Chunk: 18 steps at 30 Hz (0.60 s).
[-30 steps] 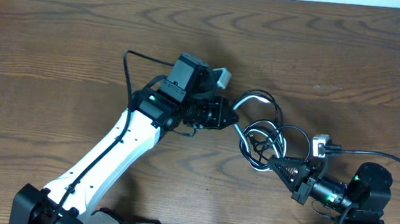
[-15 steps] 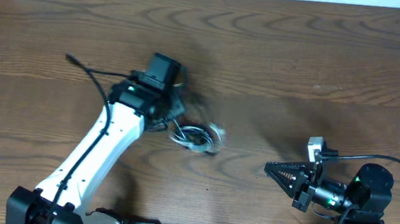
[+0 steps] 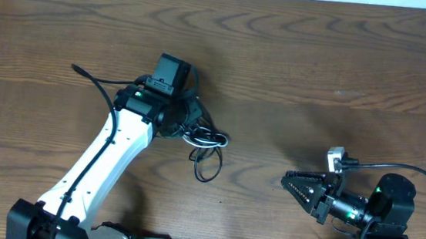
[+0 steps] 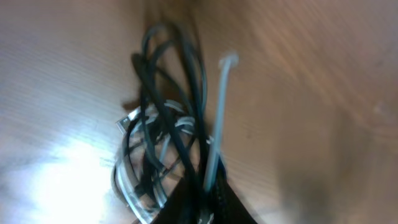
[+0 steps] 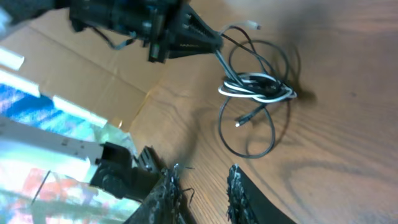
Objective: Untangle cables
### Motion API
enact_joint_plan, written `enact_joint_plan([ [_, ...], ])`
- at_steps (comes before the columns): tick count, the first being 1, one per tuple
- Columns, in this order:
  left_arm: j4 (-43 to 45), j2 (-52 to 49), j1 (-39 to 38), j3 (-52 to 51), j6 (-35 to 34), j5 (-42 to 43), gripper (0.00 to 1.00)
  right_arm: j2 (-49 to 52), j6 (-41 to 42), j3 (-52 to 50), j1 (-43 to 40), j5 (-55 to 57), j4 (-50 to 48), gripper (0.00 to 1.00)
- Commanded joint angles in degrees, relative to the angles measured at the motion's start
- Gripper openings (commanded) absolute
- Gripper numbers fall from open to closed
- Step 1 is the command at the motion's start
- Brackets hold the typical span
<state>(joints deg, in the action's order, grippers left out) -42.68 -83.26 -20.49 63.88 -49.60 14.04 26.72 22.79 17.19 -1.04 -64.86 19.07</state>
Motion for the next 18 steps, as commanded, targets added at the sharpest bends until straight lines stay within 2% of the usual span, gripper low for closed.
enact_joint_plan([
  [1,1.1,-0.2,-2.1,0.1,2.7,3.7,0.40,-0.3,-0.5,0.7,0.0,3.7,1.8,0.27],
  [3,1.2,-0.2,-3.2,0.1,2.6,-0.3,0.61,-0.3,-0.6,0.7,0.0,4.9,3.3,0.30],
  [5,0.8,-0.2,-3.8,0.1,2.6,-4.2,0.77,-0.3,-0.6,0.7,0.0,6.0,4.6,0.35],
  [6,0.6,-0.2,-3.8,0.1,2.6,-4.4,0.80,-0.3,-0.5,0.7,0.0,6.8,5.2,0.37],
  [8,-0.2,-0.2,-3.9,0.1,2.1,-4.2,0.82,-0.3,-0.5,0.7,0.0,8.8,6.4,0.40],
  [12,-6.5,-0.2,-3.9,0.1,-4.7,-4.3,0.89,-0.3,-0.5,0.7,0.0,12.5,8.8,0.44],
  [18,-12.3,-0.5,-3.9,0.1,-18.7,-4.3,0.90,-0.3,-0.5,0.7,0.0,14.4,9.9,0.47],
])
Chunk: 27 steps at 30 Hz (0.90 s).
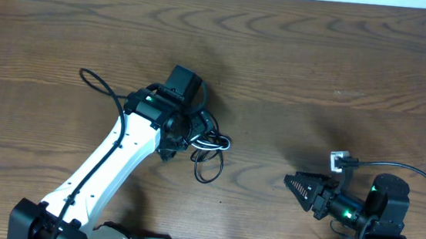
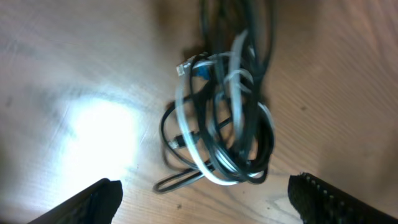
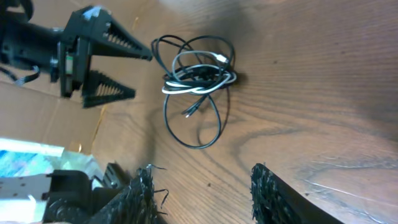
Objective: Untangle cables
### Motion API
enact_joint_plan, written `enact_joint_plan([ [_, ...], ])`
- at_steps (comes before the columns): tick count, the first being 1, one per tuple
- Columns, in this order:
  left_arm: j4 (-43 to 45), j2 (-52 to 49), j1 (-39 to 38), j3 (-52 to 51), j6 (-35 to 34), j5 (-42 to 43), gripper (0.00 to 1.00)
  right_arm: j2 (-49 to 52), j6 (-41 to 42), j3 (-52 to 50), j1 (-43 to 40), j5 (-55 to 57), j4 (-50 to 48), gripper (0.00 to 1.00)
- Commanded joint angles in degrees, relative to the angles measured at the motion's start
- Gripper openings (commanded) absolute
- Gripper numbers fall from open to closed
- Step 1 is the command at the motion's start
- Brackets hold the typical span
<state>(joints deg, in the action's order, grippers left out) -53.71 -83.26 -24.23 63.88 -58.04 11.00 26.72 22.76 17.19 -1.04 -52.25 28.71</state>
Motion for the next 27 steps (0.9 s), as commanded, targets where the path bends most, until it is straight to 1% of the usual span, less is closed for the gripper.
enact_joint_plan([
  [1,-1.2,-0.7,-0.1,0.1,-11.7,-1.2,0.90,-0.3,-0.5,0.7,0.0,1.8,0.3,0.47],
  [5,-0.9,-2.8,-0.1,0.1,-16.5,-1.2,0.89,-0.3,-0.5,0.7,0.0,1.8,0.5,0.47],
  [11,0.9,-9.0,-1.6,0.1,-17.7,0.9,0.89,-0.3,-0.5,0.7,0.0,1.8,1.0,0.47],
  [13,4.1,-11.5,-2.4,0.1,-17.7,1.0,0.72,-0.3,-0.5,0.7,0.0,2.5,1.0,0.49],
  [14,5.1,-12.2,-2.6,0.1,-17.7,1.0,0.61,-0.3,-0.5,0.7,0.0,2.7,1.0,0.49],
  [15,6.2,-13.0,-2.8,0.1,-17.7,1.0,0.46,-0.3,-0.5,0.7,0.0,2.6,1.0,0.49],
  [17,6.9,-13.9,-2.8,0.1,-17.7,1.0,0.08,-0.3,-0.5,0.7,0.0,2.6,1.1,0.48],
  [20,6.9,-14.0,-2.8,0.1,-17.7,1.1,0.08,-0.3,-0.5,0.7,0.0,2.6,1.6,0.49],
  [23,8.3,-13.4,-2.8,0.1,-17.5,5.1,0.08,-0.3,2.3,0.7,0.0,2.6,1.5,0.50],
  [25,12.2,-12.6,-2.8,0.1,-13.3,9.7,0.08,-0.3,5.7,0.7,0.0,2.6,1.5,0.51],
  [27,18.9,-12.1,-2.8,0.1,-4.9,15.5,0.07,-0.3,9.2,0.7,0.0,2.6,1.6,0.49],
])
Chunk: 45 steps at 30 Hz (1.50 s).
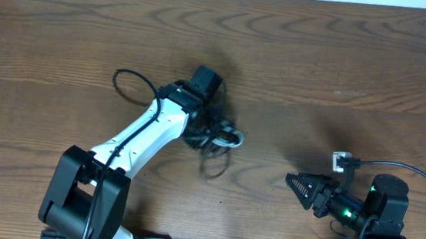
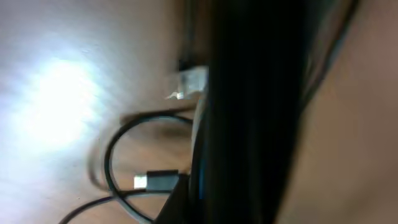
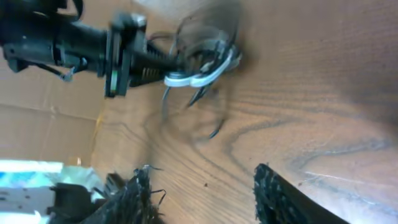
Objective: Untangle cables
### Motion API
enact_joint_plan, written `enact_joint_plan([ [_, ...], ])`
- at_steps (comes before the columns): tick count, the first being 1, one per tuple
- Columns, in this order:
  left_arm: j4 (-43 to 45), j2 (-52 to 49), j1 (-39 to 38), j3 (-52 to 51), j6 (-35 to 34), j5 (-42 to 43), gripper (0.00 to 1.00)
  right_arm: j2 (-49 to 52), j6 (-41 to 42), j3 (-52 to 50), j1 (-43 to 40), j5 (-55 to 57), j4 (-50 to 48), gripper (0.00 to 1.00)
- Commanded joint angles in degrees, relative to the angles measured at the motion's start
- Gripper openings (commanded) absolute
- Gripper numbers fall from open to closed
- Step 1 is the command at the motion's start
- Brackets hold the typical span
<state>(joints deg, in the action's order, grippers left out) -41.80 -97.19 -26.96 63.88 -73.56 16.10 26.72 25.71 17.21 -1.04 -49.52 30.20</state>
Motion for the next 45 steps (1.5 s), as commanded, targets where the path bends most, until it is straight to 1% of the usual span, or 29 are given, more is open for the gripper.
enact_joint_plan([
  [1,14.0,2.0,0.0,0.1,18.9,17.3,0.08,-0.3,11.3,0.7,0.0,-0.2,0.8,0.48],
  [3,19.3,2.0,-0.3,0.1,25.4,22.5,0.08,-0.3,18.0,0.7,0.0,-0.2,2.0,0.48],
  [5,20.6,2.0,-0.9,0.1,27.5,23.3,0.08,-0.3,21.2,0.7,0.0,-0.2,2.9,0.48],
  [8,21.0,2.0,-2.3,0.1,30.6,23.3,0.07,-0.3,22.8,0.7,0.0,0.2,2.8,0.48],
  [11,22.3,2.0,-4.4,0.1,33.3,23.3,0.08,-0.3,24.6,0.7,0.0,4.0,3.0,0.44],
  [14,24.3,2.0,-7.1,0.1,36.5,23.3,0.07,-0.3,29.6,0.7,0.0,8.2,3.0,0.43],
  [16,25.2,2.0,-8.3,0.1,37.5,23.3,0.08,-0.3,31.0,0.7,0.0,10.4,3.0,0.44],
  [20,25.6,2.1,-9.8,0.1,38.3,23.4,0.08,-0.3,31.5,0.7,0.0,13.9,3.0,0.43],
  [30,25.7,2.1,-12.9,0.1,45.1,23.4,0.08,-0.3,34.5,0.7,0.0,15.5,3.0,0.40],
  [35,27.5,2.1,-14.4,0.1,45.5,23.4,0.08,-0.3,34.5,0.7,0.0,15.6,3.0,0.39],
  [40,29.1,2.2,-14.9,0.1,45.4,23.6,0.07,-0.3,34.5,0.7,0.0,16.4,3.1,0.33],
  [42,29.5,2.5,-14.9,0.1,45.5,25.4,0.08,-0.3,34.5,0.7,0.0,16.8,3.1,0.32],
  [45,29.7,3.1,-15.0,0.1,45.4,27.6,0.07,-0.3,34.5,0.7,0.0,17.3,3.1,0.24],
])
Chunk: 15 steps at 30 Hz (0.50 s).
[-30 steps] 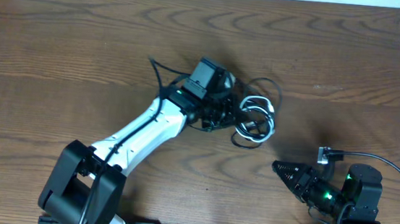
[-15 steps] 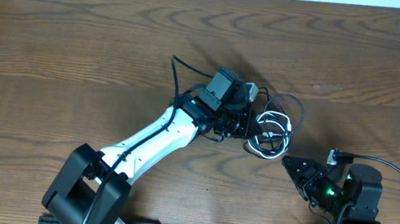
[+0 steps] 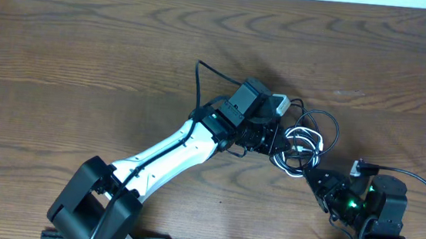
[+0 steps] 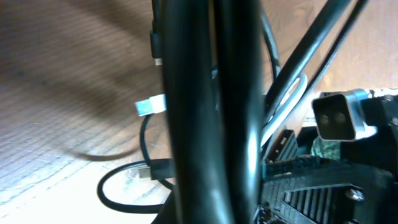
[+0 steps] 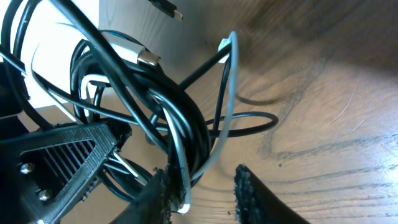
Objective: Untangle cables
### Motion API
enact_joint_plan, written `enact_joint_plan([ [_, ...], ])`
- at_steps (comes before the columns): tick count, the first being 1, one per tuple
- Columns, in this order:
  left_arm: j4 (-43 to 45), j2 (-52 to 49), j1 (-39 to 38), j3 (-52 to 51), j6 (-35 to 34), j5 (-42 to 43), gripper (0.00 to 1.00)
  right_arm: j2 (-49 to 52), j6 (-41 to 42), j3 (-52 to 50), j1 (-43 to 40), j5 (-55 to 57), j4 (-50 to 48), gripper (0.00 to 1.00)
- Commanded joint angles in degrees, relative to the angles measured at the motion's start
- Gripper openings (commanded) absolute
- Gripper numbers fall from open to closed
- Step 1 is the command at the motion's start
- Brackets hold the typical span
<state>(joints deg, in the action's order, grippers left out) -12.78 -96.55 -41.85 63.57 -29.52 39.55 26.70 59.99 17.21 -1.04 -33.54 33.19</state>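
A tangled bundle of black and white cables (image 3: 304, 141) hangs right of the table's middle. My left gripper (image 3: 273, 138) is shut on its left side, the arm stretched out to the right. In the left wrist view the black strands (image 4: 211, 93) run straight up past the lens, with a white plug (image 4: 149, 107) beside them. My right gripper (image 3: 315, 177) sits just below and right of the bundle. In the right wrist view it (image 5: 202, 193) is open, and the bundle (image 5: 155, 106) hangs right in front, a white loop (image 5: 229, 93) touching its left finger (image 5: 158, 196).
The brown wooden table (image 3: 65, 45) runs to a white strip along the far edge. A black rail with the arm bases lies along the near edge. The right arm's own black lead (image 3: 424, 180) loops at the right.
My left gripper has moved from left of centre to right of centre with the cable bundle in it. The right gripper has come forward and now has its open fingers at the bundle.
My left gripper was shut on the bundle at centre left, the right one idle and open at the near right. Then the left stood open over the lying bundle. It was then shut on it again, and now holds it at the right gripper.
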Motion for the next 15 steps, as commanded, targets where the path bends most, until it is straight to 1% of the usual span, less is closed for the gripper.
enact_joint_plan([
  [1,0.7,2.7,-0.1,0.4,1.4,4.8,0.08,-0.3,0.2,0.7,0.0,1.4,0.1,0.22],
  [3,0.7,3.5,-0.1,0.4,1.4,5.1,0.07,-0.1,0.2,0.7,0.0,1.6,0.1,0.18],
  [5,0.9,4.5,-0.1,0.4,1.4,6.2,0.08,-0.1,0.2,0.7,0.0,1.6,0.1,0.12],
  [7,2.1,5.6,-0.1,0.4,1.4,9.5,0.07,-0.1,0.2,0.6,0.0,1.7,0.1,0.04],
  [8,2.9,6.2,-0.1,0.4,1.4,11.3,0.08,-0.1,0.1,0.6,0.0,1.9,0.1,0.01],
  [11,4.6,8.0,-0.1,0.4,1.4,13.9,0.07,-0.1,-1.6,0.6,0.0,2.7,0.1,0.02],
  [15,4.8,10.3,-0.1,0.4,1.4,14.0,0.08,-0.1,-4.8,0.6,0.0,7.0,2.9,0.01],
])
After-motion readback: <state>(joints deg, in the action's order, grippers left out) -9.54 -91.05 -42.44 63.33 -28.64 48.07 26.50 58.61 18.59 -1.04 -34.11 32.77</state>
